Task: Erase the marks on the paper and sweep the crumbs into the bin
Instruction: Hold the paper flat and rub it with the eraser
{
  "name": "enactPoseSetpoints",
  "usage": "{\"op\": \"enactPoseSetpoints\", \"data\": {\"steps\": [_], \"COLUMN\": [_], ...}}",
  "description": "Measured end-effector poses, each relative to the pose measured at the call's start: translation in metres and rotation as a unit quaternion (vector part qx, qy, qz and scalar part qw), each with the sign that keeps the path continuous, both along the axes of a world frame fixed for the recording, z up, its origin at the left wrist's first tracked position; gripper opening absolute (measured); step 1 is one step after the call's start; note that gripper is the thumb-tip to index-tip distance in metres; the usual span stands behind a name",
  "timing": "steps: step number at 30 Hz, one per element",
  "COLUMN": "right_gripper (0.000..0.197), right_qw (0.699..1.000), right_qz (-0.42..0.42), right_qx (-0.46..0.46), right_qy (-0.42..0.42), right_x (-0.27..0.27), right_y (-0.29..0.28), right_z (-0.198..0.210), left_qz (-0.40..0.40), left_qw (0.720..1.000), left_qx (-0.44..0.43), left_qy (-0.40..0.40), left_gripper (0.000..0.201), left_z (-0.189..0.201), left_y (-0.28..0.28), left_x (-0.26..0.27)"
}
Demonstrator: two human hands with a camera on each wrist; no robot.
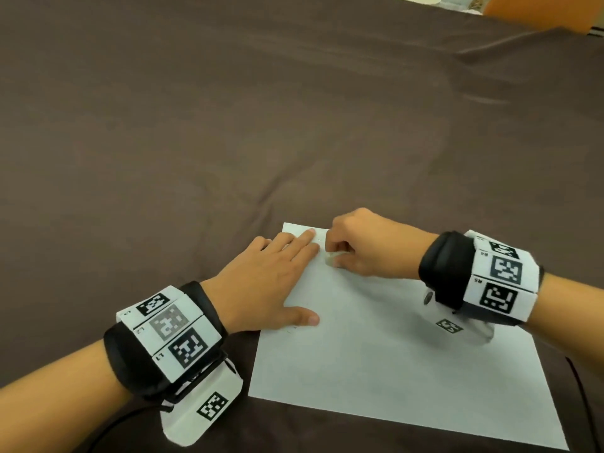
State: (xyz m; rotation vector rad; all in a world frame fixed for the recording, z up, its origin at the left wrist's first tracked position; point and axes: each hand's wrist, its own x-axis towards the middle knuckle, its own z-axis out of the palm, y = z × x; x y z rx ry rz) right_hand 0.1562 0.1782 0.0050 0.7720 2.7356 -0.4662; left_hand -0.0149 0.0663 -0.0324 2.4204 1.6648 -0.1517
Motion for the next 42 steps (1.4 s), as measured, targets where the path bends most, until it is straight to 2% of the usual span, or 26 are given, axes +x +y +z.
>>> {"op": "enactPoseSetpoints", "data": {"steps": [4,9,14,18,22,28,32,37,40,42], "right_gripper": [0.012,0.016,0.014,0.019,0.014,0.016,0.013,0.018,0.015,0.014], "right_qw": [0.997,1.0,0.998,1.0,0.999,1.0,0.998,0.999,0.999,0.999], "right_qz": [-0.059,0.01,-0.061,0.012,-0.051,0.016,-0.056,0.022,-0.046,-0.047], "right_qx": [0.008,0.002,0.005,-0.001,0.007,-0.007,0.003,-0.014,0.006,0.015], "right_qy": [0.04,-0.011,0.03,-0.016,0.019,-0.013,0.019,-0.033,0.002,0.005], "right_x": [-0.008,-0.002,-0.007,-0.007,-0.01,-0.004,-0.002,0.0,0.001,0.002], "right_y": [0.023,-0.001,0.02,-0.001,0.019,-0.007,0.02,-0.011,0.015,0.017], "right_z": [0.002,-0.002,0.003,0.0,0.004,0.002,0.005,-0.001,0.003,0.004], "left_qz": [0.008,0.013,0.011,0.008,0.011,0.012,0.009,0.012,0.01,0.007], "left_qw": [1.0,1.0,0.999,0.999,0.999,1.0,0.999,0.999,0.999,0.999], "left_qx": [-0.005,-0.027,-0.039,-0.031,-0.033,-0.027,-0.033,-0.029,-0.029,-0.027], "left_qy": [0.007,0.006,0.026,0.02,0.027,0.01,0.022,0.019,0.026,0.023], "left_gripper": [0.112,0.112,0.117,0.114,0.117,0.116,0.118,0.118,0.118,0.117], "left_z": [-0.005,-0.007,-0.005,-0.007,-0.007,-0.007,-0.006,-0.007,-0.007,-0.007], "left_y": [0.0,-0.001,0.0,0.001,0.0,0.0,0.0,-0.001,0.001,0.001], "left_x": [-0.004,-0.005,-0.005,-0.005,-0.005,-0.006,-0.005,-0.005,-0.005,-0.006]}}
